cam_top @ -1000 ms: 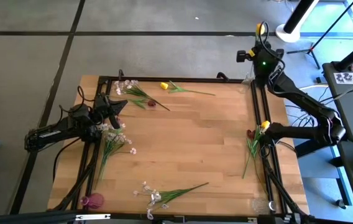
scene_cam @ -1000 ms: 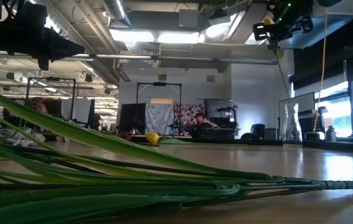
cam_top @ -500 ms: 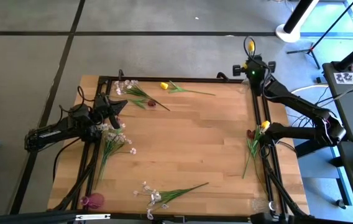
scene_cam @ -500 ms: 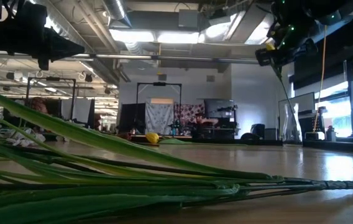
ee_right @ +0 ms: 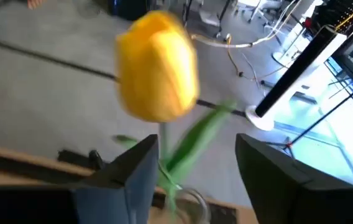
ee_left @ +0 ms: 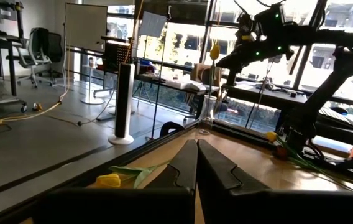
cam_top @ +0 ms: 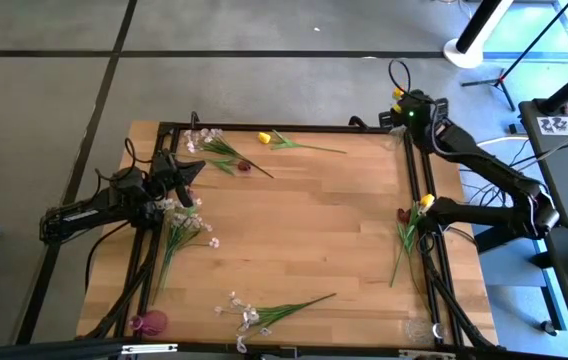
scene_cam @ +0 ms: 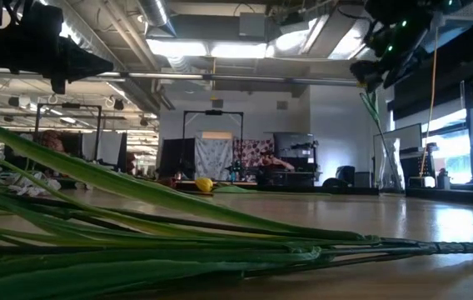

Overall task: Sort flowers into vase by color
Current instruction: Put the center yellow tulip into the glass vase, then put the top yellow tulip into the glass vase

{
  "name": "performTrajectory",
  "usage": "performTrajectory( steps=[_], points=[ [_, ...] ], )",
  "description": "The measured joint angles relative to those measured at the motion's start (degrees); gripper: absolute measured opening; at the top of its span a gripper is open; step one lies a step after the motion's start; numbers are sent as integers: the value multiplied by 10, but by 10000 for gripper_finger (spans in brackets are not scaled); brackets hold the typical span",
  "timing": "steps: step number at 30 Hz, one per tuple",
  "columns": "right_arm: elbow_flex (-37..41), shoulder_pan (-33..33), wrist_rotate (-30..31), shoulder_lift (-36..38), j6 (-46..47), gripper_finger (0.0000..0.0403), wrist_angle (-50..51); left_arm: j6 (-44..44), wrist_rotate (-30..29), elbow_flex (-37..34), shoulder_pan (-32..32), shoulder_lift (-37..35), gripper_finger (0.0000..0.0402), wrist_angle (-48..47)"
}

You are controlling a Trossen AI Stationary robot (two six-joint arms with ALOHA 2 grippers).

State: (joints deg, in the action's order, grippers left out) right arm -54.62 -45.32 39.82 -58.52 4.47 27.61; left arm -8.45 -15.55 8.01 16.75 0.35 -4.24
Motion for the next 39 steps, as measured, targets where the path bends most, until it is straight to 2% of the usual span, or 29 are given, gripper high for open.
performTrajectory(
  steps=[6, 11, 17, 23, 29, 39],
  points=[
    [-65, 10, -102, 18, -43, 241, 100, 0, 0, 0, 0, 0, 0, 0],
    [-94, 108, -160, 19, -101, 244, 131, 0, 0, 0, 0, 0, 0, 0],
    [-97, 254, -231, 6, -153, 244, 87, 0, 0, 0, 0, 0, 0, 0],
    [-98, 338, -311, -71, -167, 244, -6, 0, 0, 0, 0, 0, 0, 0],
    [-125, 348, -347, -197, -172, 244, -55, 0, 0, 0, 0, 0, 0, 0],
    [-240, 285, -393, -408, -240, 243, -37, 0, 0, 0, 0, 0, 0, 0]
  ],
)
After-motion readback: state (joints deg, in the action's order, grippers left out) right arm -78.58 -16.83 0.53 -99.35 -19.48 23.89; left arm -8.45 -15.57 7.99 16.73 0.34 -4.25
